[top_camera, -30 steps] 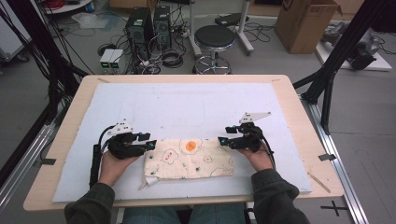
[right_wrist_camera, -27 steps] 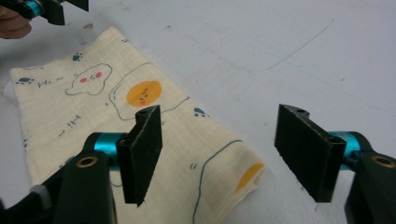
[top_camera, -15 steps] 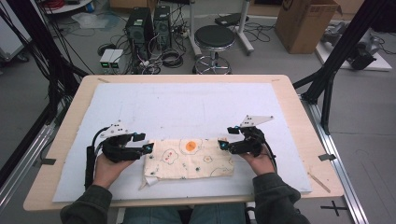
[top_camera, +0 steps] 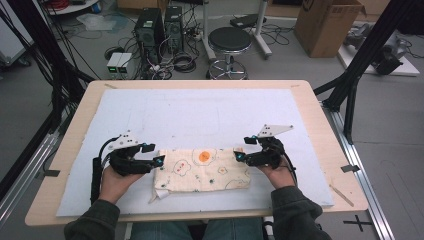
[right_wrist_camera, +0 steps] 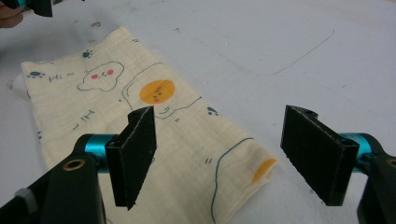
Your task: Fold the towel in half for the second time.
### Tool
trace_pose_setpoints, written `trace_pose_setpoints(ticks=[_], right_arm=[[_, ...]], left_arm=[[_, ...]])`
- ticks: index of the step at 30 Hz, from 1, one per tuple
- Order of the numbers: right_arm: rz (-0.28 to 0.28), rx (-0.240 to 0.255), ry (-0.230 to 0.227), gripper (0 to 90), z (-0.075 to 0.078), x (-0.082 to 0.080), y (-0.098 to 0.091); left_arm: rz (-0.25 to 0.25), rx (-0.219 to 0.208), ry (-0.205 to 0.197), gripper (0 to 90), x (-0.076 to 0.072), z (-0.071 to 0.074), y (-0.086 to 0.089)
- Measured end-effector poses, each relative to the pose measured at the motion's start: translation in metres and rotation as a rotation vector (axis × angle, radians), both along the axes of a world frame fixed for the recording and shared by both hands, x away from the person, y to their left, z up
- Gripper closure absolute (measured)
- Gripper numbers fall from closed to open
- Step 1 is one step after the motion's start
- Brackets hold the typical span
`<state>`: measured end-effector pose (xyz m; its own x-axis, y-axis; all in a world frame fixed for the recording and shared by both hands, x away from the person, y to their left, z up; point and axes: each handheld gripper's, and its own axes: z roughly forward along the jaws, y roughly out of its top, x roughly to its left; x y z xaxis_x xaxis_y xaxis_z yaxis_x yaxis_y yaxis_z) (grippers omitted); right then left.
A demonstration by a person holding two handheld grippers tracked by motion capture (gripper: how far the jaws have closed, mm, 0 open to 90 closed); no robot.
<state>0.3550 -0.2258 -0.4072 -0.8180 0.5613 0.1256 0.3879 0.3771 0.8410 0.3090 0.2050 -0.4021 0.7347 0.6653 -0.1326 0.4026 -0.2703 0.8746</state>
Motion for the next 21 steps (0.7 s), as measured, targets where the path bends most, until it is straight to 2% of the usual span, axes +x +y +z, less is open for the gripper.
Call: trace_pose_setpoints(ticks=[6,13,16,21], right_arm=[[-0.004,-0.010,0.001,26.2,-0.001,0.001,0.001],[-0.007,-0.014,0.005,27.8,-0.003,0.005,0.001],[-0.010,-0.024,0.004,31.4,-0.004,0.009,0.001],[-0.011,-0.025,0.014,38.4,-0.010,0.019,0.002]], left_arm=[[-0.006,0.009,-0.006,37.5,0.001,-0.001,0.000],[0.018,0.028,-0.017,36.4,0.004,-0.003,0.000],[0.029,0.042,-0.019,36.4,0.008,-0.006,-0.001],[0.063,0.051,0.000,39.3,0.019,-0.013,-0.001]])
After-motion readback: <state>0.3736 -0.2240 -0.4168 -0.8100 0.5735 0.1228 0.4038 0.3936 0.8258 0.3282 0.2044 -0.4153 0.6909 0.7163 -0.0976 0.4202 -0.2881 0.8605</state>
